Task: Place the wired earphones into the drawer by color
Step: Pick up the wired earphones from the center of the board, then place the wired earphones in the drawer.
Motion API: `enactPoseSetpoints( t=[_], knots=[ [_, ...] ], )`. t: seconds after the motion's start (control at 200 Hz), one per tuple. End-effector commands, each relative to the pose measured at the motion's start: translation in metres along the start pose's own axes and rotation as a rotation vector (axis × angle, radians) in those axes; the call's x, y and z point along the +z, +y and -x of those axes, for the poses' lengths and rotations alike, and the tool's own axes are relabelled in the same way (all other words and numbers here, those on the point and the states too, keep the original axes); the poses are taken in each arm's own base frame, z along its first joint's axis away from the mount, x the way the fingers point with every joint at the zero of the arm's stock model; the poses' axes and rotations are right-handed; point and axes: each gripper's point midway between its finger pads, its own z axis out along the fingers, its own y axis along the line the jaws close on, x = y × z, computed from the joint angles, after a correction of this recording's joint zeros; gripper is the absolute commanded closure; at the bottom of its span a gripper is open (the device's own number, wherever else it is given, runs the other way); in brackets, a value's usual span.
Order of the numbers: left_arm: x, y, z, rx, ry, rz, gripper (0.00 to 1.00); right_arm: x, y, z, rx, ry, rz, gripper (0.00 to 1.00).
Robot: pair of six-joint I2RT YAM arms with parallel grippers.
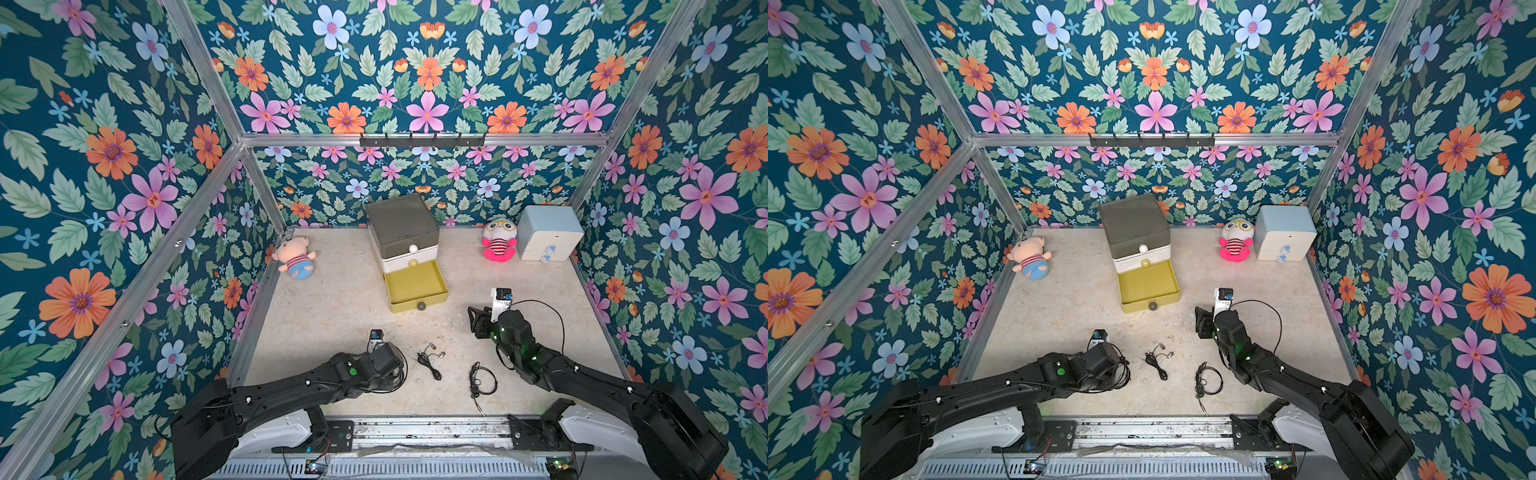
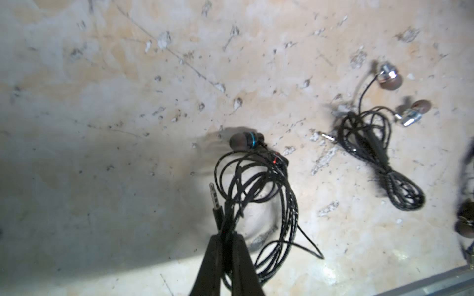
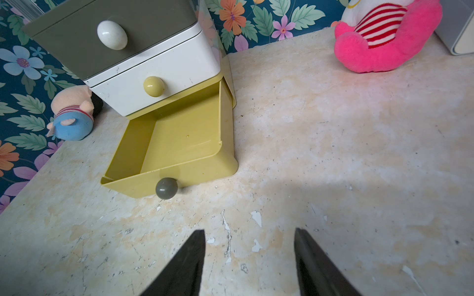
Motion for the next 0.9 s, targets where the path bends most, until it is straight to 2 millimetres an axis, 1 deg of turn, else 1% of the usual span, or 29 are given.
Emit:
enactPoseSetpoints(
  t=[0.0,0.06,0.21,0.325,0.47,0.605,0.75,0.895],
  knots=[
    [-0.01,0.001,0.019,0.033,-0.082,0.03,1.0,-0.001,-0.001,0.005,-0.002,-0.026,-0.009,0.4],
    [-0.017,-0.002,0.032,0.044,-0.129,0.035,1.0,-0.002,-0.001,0.006,-0.001,-0.03,-0.007,0.4],
    [-0.035,-0.017,0.067,0.074,-0.256,0.03,1.0,-0.003,-0.002,0.007,0.0,-0.035,-0.01,0.4],
    [-0.043,-0.028,0.092,0.105,-0.326,0.027,1.0,-0.004,-0.002,0.008,0.001,-0.04,-0.01,0.4],
    [-0.046,-0.037,0.125,0.129,-0.387,0.031,1.0,-0.004,-0.001,0.009,0.003,-0.042,-0.004,0.39],
    [-0.047,-0.044,0.158,0.106,-0.457,-0.021,1.0,-0.005,-0.001,0.01,0.003,-0.046,-0.005,0.39],
    [-0.045,-0.041,0.19,0.067,-0.528,-0.036,1.0,-0.007,-0.003,0.011,0.001,-0.052,-0.012,0.39],
    [-0.044,-0.04,0.213,0.018,-0.604,-0.059,1.0,-0.007,-0.003,0.012,0.002,-0.056,-0.013,0.39]
  ],
)
